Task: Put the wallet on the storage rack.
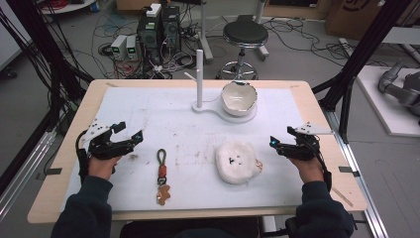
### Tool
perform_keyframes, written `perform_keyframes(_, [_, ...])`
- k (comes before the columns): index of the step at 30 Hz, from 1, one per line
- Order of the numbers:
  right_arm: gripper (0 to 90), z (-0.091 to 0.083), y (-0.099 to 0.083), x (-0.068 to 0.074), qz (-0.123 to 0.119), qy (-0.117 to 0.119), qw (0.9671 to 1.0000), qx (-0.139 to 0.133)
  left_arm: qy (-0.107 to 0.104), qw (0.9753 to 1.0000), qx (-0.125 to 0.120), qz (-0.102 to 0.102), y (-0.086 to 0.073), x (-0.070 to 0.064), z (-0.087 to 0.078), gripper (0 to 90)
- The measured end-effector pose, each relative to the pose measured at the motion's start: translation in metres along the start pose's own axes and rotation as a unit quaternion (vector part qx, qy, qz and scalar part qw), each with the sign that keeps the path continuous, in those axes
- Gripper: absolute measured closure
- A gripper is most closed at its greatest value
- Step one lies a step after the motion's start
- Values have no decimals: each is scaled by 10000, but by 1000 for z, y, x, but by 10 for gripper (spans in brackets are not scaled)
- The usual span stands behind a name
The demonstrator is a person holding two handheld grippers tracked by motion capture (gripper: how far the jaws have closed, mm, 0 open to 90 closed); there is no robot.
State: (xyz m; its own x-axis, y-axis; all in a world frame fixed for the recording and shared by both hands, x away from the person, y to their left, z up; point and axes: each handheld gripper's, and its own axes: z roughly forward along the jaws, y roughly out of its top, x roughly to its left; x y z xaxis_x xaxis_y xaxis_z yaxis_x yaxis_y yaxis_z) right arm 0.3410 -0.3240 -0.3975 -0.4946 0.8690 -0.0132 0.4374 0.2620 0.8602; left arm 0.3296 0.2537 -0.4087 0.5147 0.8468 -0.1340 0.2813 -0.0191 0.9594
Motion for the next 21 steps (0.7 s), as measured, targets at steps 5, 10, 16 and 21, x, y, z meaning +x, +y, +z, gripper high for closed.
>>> perform_keyframes(5, [210,2,-1,2,54,109,9999,24,-42,10000,15,-16,0,-3,3,197])
perform_keyframes(10, [210,11,0,13,-59,379,9991,194,-78,9999,69,23,0,-6,6,198])
perform_keyframes(16, [210,21,0,31,-275,731,9957,495,-116,9999,87,68,0,-8,6,202])
perform_keyframes(21, [211,28,0,40,-266,940,9933,621,-167,9997,113,104,2,-13,7,204])
